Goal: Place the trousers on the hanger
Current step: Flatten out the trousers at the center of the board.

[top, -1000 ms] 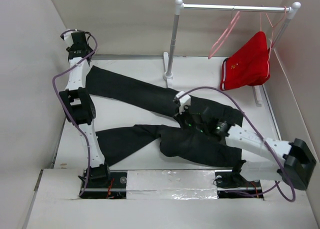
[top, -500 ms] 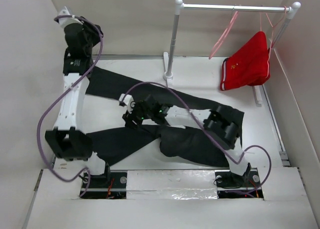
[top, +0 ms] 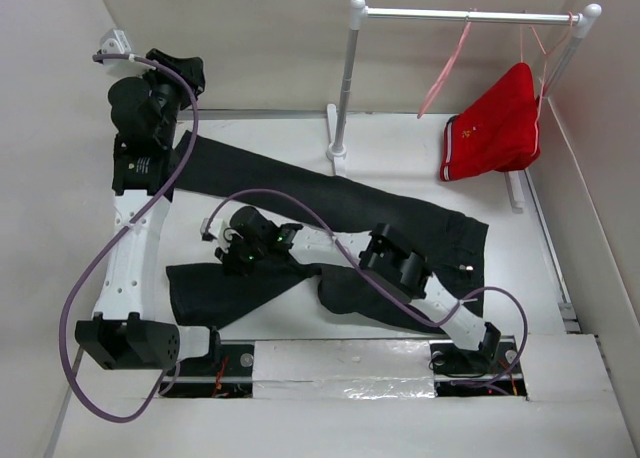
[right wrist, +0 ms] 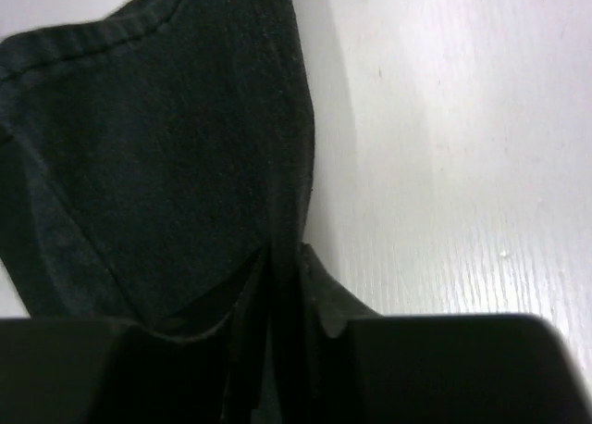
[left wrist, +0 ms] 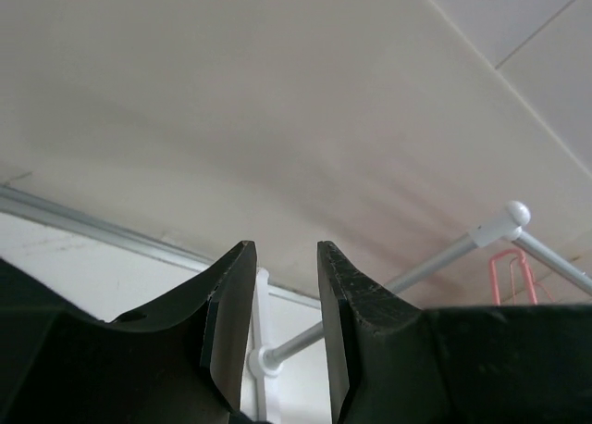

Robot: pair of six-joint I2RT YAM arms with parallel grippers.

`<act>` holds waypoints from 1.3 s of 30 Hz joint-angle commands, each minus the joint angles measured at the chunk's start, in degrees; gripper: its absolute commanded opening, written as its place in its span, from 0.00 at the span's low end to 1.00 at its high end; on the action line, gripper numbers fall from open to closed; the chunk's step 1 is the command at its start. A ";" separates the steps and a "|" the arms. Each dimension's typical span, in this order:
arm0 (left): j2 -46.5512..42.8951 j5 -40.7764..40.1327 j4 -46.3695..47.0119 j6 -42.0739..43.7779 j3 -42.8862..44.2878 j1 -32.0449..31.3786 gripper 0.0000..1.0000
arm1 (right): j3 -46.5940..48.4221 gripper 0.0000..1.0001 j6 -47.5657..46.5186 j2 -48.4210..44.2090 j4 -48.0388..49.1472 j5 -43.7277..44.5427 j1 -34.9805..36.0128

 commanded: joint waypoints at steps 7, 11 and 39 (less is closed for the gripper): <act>-3.05 0.35 1.16 0.38 -3.18 -0.22 0.29 | -3.34 0.00 4.15 -12.62 17.60 9.84 -3.77; -3.05 0.00 0.71 0.38 -1.95 -0.22 0.30 | -6.06 0.00 2.40 -22.39 16.28 16.09 -8.26; -6.38 -18.37 -14.22 -2.93 -24.58 2.07 0.33 | -41.73 0.00 8.61 -43.56 24.10 7.76 -10.99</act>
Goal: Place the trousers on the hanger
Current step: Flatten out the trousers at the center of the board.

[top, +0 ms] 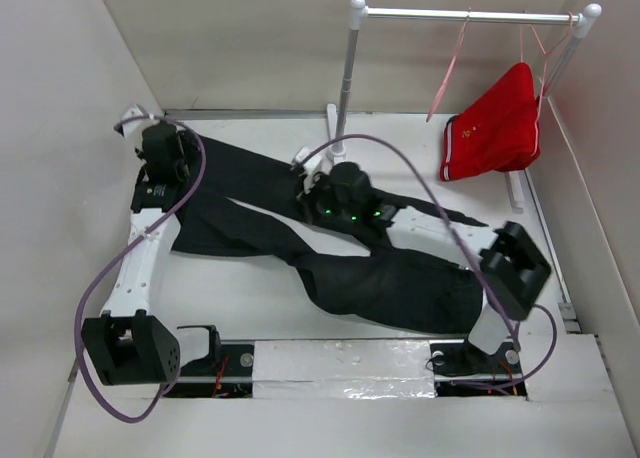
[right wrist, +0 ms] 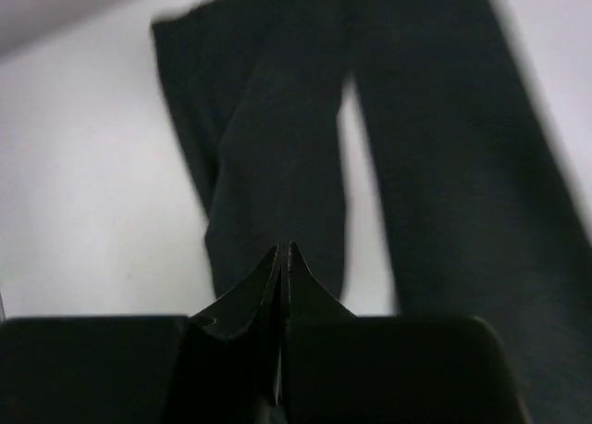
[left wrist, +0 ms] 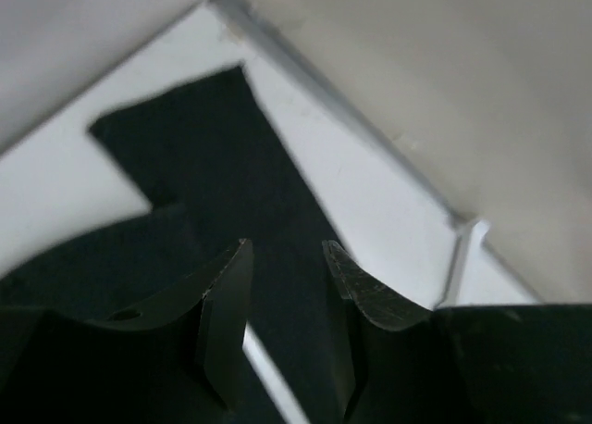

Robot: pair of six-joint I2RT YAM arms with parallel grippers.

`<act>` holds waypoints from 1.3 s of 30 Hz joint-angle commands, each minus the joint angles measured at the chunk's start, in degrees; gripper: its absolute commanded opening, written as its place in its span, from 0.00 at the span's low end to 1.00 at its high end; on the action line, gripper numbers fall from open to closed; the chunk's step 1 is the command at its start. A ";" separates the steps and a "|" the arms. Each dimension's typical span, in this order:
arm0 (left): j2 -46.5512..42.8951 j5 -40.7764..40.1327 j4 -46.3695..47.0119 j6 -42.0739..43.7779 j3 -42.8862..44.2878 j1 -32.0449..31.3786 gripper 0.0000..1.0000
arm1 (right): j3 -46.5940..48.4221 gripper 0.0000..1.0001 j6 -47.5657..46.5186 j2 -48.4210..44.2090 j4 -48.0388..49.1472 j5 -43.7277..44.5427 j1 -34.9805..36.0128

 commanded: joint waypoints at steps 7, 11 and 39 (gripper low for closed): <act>-15.49 -5.33 -6.90 -13.47 -24.75 0.08 0.39 | -19.10 0.00 4.55 -17.07 8.59 -1.79 -0.28; -12.53 -2.78 -6.46 -17.50 -29.86 0.08 0.43 | -23.94 0.00 4.47 -23.33 8.16 -0.82 -2.13; 14.64 -5.42 -2.50 -16.74 -22.23 10.63 0.00 | -31.07 0.04 6.40 -30.98 9.30 -0.65 -8.98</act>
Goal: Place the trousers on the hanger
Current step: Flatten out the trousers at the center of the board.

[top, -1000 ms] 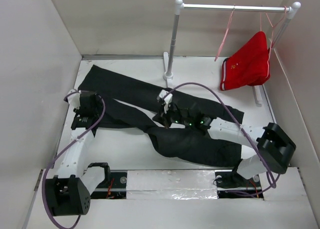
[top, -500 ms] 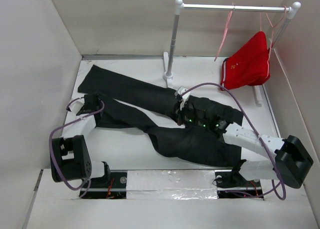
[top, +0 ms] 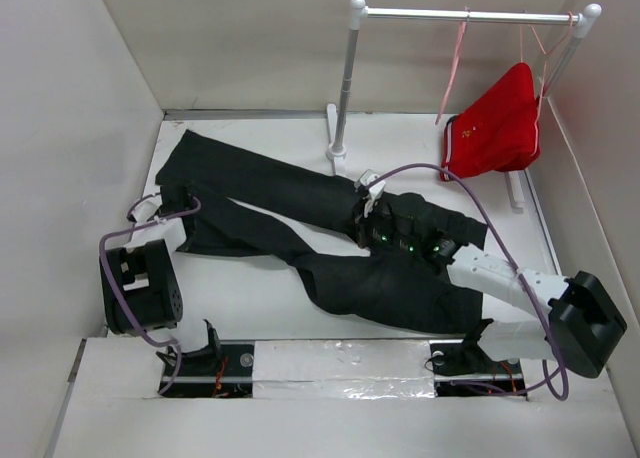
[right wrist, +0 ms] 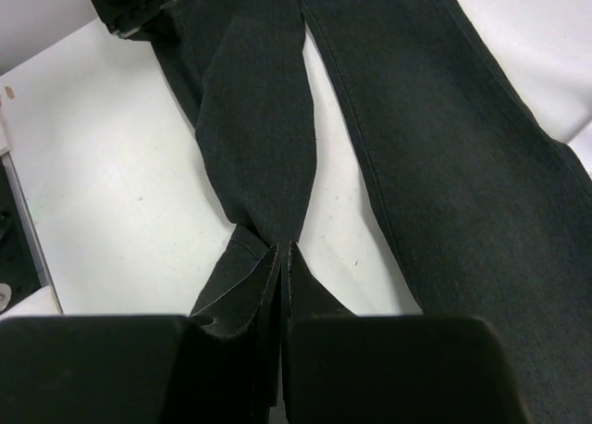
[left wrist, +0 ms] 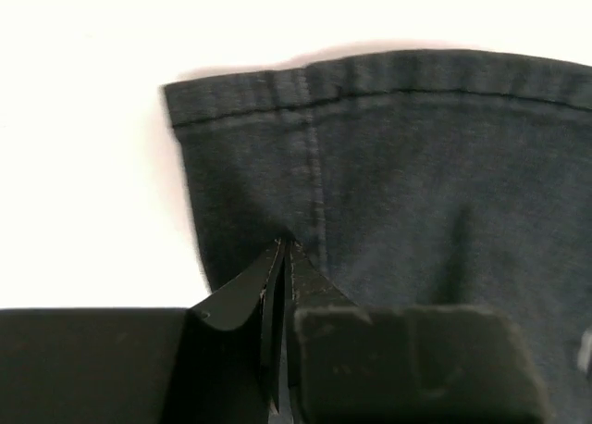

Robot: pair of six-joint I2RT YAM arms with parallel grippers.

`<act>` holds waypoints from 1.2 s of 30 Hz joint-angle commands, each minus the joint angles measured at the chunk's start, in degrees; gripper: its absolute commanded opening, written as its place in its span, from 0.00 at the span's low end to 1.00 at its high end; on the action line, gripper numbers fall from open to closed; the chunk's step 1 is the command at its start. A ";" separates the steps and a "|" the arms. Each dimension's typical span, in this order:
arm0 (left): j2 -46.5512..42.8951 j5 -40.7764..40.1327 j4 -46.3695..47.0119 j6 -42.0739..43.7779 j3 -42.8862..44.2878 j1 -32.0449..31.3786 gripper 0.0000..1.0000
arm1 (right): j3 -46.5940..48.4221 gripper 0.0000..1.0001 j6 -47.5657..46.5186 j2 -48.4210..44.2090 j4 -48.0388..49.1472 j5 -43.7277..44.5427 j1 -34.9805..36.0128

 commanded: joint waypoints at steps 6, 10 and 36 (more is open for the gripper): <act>-11.71 3.31 -2.65 5.56 8.83 0.07 0.00 | -2.91 0.12 2.23 -3.91 2.69 3.21 -4.43; -23.21 5.87 -3.08 8.10 13.32 0.07 0.00 | -4.84 0.17 3.37 -6.37 3.22 6.72 -7.15; -0.67 7.10 2.80 1.78 3.22 3.05 0.39 | -5.72 0.06 2.94 -6.20 4.80 3.48 -9.79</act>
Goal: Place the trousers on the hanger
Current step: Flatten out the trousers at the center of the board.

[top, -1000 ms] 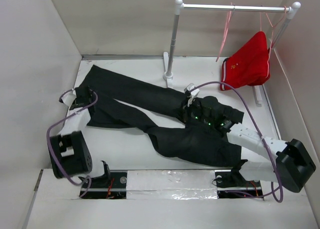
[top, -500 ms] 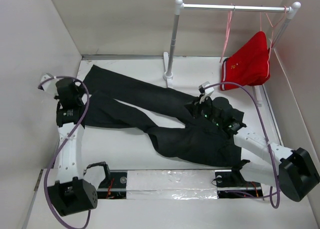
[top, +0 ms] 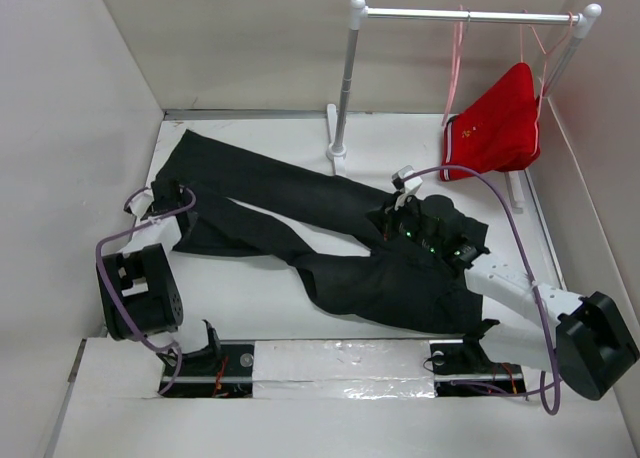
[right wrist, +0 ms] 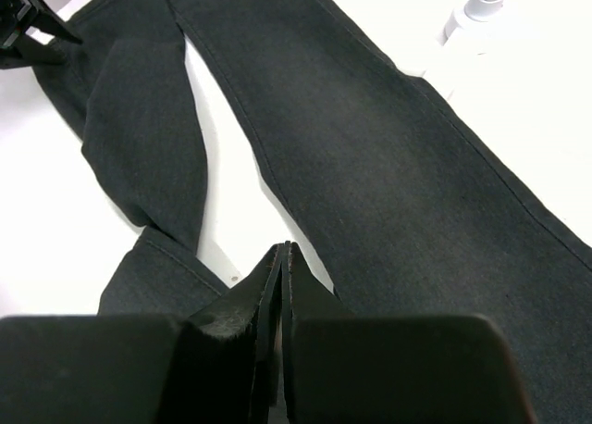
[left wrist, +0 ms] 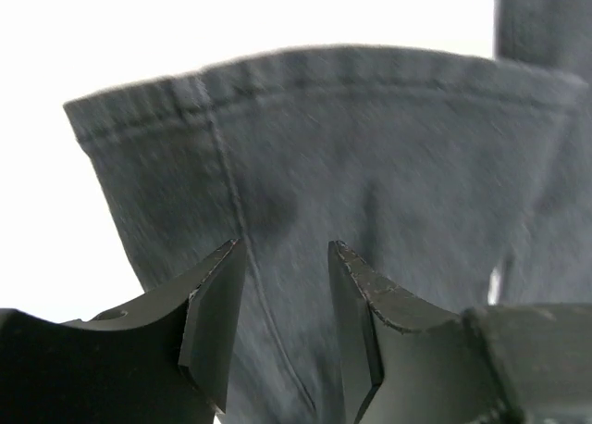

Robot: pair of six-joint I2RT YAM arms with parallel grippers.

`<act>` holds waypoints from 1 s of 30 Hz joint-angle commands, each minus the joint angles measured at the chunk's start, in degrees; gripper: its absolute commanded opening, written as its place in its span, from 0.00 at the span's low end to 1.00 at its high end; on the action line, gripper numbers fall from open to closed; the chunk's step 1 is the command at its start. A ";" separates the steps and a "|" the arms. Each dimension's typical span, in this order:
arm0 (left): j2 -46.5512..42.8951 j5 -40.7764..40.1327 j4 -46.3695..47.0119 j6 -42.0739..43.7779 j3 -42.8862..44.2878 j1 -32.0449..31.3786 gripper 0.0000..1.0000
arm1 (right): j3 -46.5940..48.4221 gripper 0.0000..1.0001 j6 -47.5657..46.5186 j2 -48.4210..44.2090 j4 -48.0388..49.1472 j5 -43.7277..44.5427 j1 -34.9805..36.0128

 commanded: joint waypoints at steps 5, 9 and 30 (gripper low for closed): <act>4.41 -3.16 -0.32 -2.37 1.08 2.12 0.38 | 2.37 0.06 -0.95 0.64 3.29 -0.70 0.50; 2.57 -4.83 -1.13 -2.38 1.52 2.12 0.38 | 2.45 0.06 -1.04 0.55 3.12 -0.70 0.50; 0.11 -2.02 1.86 0.17 3.01 2.12 0.00 | 2.54 0.07 -1.13 0.20 2.77 -0.26 1.03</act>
